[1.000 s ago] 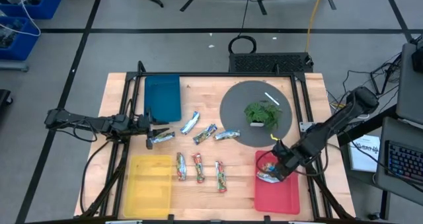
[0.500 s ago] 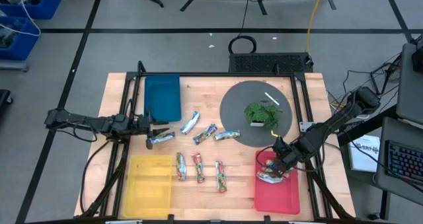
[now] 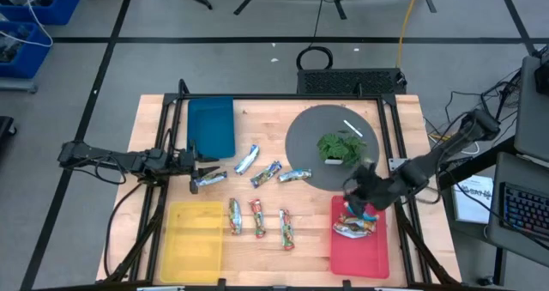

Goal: Pick and place Granola Bars by type
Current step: Put the yellow granola bar into the pink bin

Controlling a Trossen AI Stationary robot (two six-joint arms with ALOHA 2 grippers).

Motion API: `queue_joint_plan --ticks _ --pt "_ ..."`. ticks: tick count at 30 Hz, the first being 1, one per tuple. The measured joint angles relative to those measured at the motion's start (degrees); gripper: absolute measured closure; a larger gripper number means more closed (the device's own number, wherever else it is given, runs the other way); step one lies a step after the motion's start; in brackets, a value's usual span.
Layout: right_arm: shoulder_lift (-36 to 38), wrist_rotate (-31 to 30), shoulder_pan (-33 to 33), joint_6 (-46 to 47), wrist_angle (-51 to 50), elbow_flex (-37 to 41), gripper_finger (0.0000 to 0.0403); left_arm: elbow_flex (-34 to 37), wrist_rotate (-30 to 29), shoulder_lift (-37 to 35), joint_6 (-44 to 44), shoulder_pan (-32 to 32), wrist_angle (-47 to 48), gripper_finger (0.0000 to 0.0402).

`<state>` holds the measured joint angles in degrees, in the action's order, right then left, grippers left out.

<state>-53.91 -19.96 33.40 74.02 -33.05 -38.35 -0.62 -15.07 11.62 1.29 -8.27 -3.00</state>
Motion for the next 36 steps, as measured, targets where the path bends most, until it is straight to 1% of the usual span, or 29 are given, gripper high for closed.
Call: queue_joint_plan --ticks 2,3,5,7,8,9,10,12,14,17,20,22,23,26,29,33,36 --pt "1.9 -6.1 -2.0 -12.7 9.7 0.0 0.0359 0.0 0.0 0.0 0.6 0.0 -0.1 0.0284" --pt "2.8 -7.4 -3.2 -20.3 15.3 0.0 0.0362 0.0 0.0 0.0 0.9 0.0 -0.2 0.0284" --pt "4.2 -7.3 -6.0 -36.3 27.9 -0.1 0.0368 0.0 0.0 0.0 1.3 0.0 -0.2 0.0284" --pt "5.0 -5.9 -8.9 -49.2 37.2 -1.1 0.0376 0.0 0.0 0.0 1.3 0.0 -0.2 0.0284" --pt "5.1 -5.3 -10.5 -54.2 39.2 -2.1 0.0381 0.0 0.0 0.0 1.4 0.0 -0.2 0.0284" --pt "5.1 -5.3 -12.2 -58.1 39.1 -3.7 0.0385 0.0 0.0 0.0 1.4 0.0 -0.2 0.0284" --pt "4.8 -5.3 -14.0 -61.4 37.1 -5.7 0.0389 0.0 0.0 0.0 1.4 0.0 -0.2 0.0284" --pt "2.7 -5.4 -17.9 -66.6 30.2 -10.4 0.0394 0.0 0.0 0.0 1.4 0.0 -0.2 0.0284" --pt "-1.3 -5.3 -21.6 -70.1 22.9 -15.7 0.0394 0.0 0.0 0.0 1.4 0.0 -0.2 0.0284" --pt "-9.6 0.2 -26.7 -72.6 14.5 -23.7 0.0371 0.0 0.0 0.0 1.3 0.0 -0.2 0.0284" --pt "-18.9 7.4 -30.5 -73.1 8.3 -30.9 0.0328 0.0 0.0 0.0 1.3 0.0 -0.2 0.0284" --pt "-25.1 10.7 -32.1 -73.3 3.1 -34.3 0.0292 0.0 0.0 0.0 1.2 0.0 -0.2 0.0284" --pt "-28.0 11.2 -32.5 -73.6 0.9 -35.4 0.0275 0.0 0.0 0.0 1.2 0.0 -0.2 0.0284" --pt "-35.3 11.0 -33.1 -75.3 -4.3 -36.5 0.0232 0.0 0.0 0.0 1.2 0.0 -0.1 0.0284" --pt "-40.8 11.1 -33.3 -75.6 -5.5 -36.7 0.0211 0.0 0.0 0.0 1.2 0.0 -0.1 0.0284" --pt "-46.3 11.4 -33.8 -75.7 -5.7 -36.7 0.0209 0.0 0.0 0.0 1.4 0.0 -0.1 0.0284" --pt "-48.7 14.5 -34.4 -75.2 -5.6 -36.7 0.0214 0.0 0.0 0.0 1.4 0.0 -0.1 0.0284"
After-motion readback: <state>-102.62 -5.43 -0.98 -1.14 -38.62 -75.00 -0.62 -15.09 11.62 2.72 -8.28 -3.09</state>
